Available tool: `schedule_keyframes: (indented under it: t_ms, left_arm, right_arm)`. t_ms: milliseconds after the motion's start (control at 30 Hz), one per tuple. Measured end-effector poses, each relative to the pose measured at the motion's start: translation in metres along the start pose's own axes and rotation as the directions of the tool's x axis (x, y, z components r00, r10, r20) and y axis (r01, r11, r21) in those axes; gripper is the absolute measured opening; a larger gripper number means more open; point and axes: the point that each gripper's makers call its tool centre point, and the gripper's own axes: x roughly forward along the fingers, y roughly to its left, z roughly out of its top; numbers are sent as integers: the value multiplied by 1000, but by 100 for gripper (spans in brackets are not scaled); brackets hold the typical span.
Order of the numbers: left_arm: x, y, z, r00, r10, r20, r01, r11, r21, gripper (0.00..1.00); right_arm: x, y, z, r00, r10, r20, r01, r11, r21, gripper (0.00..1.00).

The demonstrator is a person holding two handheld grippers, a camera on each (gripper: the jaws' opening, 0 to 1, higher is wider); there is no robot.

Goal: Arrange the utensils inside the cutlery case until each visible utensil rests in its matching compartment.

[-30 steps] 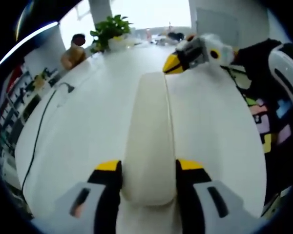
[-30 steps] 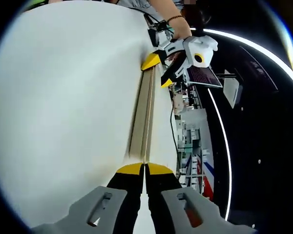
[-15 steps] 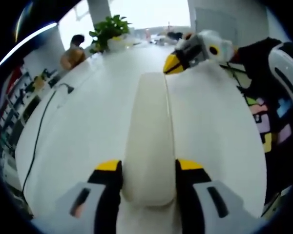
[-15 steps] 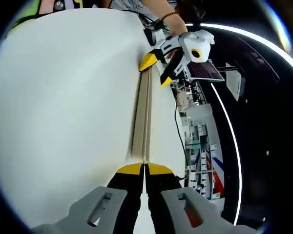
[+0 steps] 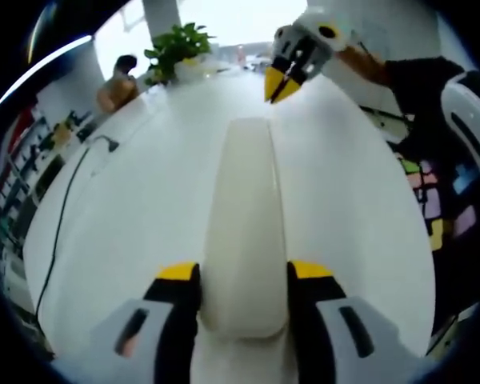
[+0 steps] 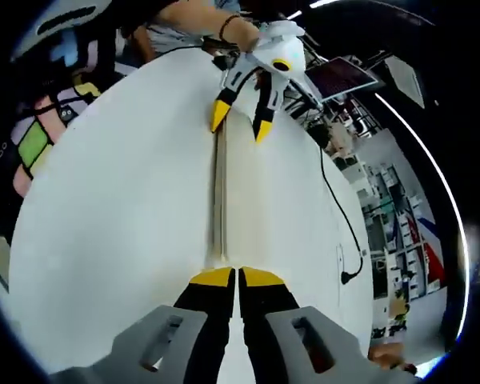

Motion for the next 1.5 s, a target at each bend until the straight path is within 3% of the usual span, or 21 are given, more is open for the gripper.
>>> schedule_keyframes:
  t_ms: [67,267,467,600,700,833,1167,1267,1500]
  left_arm:
    - [0,0,0,1000,1,-4,-1,1000,-2,46]
    - [2,0,0,1000,-10,-21,10,1000,-9,46]
    - [2,-1,-1,999,-17,-34,16,1000,-13,46]
    - [2,-2,-1,999,-18,-36,18,1000,-13,46]
    - [2,-2,-1,999,-18,-33,18,1000,-13,46]
    - [1,-2,-1,999,-19,-30,19,1000,-13,46]
    - [1,-2,0,1000,-18,-25,18,1000,-7,46]
    - [1,-2,0,1000,-17,-26,17,1000,-9,46]
    - [2,-2,0,1000,-16,-23,15,1000,-10,46]
  right_arm:
    - [2,-11,5,1000,10,-3,-10,1000,-10,1]
    - [20,-12,9,984,172,-54,-173,985,-4,6]
    - [33,-9,13,950,301,-79,-299,954,32,4]
    - [39,-7,10,922,364,-131,-362,931,44,3]
    - [41,-5,7,905,396,-154,-391,918,64,3]
    - [42,-7,7,900,400,-174,-395,917,64,4]
    - [42,-3,5,864,453,-219,-435,892,127,0]
    - [42,-3,5,850,470,-236,-442,882,164,0]
    - [43,-1,4,815,496,-298,-474,868,148,0]
